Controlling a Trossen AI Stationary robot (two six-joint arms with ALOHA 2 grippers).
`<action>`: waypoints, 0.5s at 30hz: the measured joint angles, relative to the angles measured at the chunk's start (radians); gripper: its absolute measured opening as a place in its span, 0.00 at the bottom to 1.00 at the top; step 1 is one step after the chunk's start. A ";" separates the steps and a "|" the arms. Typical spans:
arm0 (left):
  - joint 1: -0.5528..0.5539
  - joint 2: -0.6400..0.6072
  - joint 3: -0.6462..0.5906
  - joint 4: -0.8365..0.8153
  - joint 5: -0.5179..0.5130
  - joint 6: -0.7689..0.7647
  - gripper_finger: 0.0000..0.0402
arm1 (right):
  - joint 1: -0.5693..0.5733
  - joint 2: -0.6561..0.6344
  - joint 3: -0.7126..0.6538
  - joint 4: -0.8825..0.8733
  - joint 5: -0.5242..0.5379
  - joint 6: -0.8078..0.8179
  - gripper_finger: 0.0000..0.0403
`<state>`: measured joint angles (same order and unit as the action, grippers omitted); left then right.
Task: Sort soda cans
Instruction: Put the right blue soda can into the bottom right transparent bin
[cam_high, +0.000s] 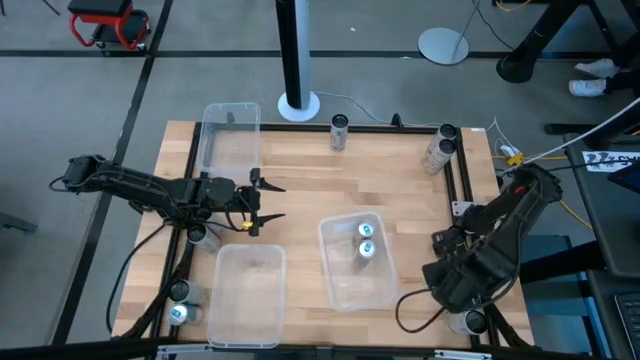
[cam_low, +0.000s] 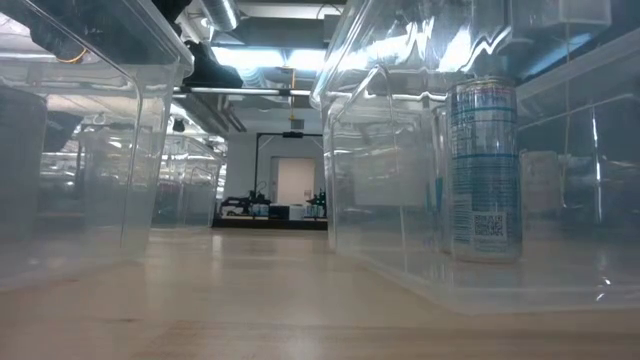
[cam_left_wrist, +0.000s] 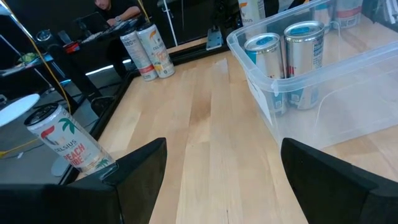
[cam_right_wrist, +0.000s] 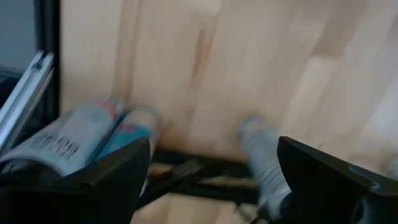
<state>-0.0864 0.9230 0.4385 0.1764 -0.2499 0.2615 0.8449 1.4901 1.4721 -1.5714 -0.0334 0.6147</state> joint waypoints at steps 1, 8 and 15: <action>0.000 0.000 0.000 0.000 0.000 0.000 0.76 | 0.000 -0.003 -0.015 -0.001 -0.036 0.008 0.87; 0.000 0.000 0.000 0.000 0.000 -0.003 0.76 | -0.001 -0.005 -0.080 0.001 -0.198 0.024 0.87; 0.000 0.000 0.000 0.000 0.000 -0.010 0.76 | -0.001 -0.005 -0.115 0.007 -0.268 0.036 0.87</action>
<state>-0.0864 0.9230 0.4385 0.1764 -0.2501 0.2512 0.8440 1.4853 1.3574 -1.5645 -0.3017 0.6506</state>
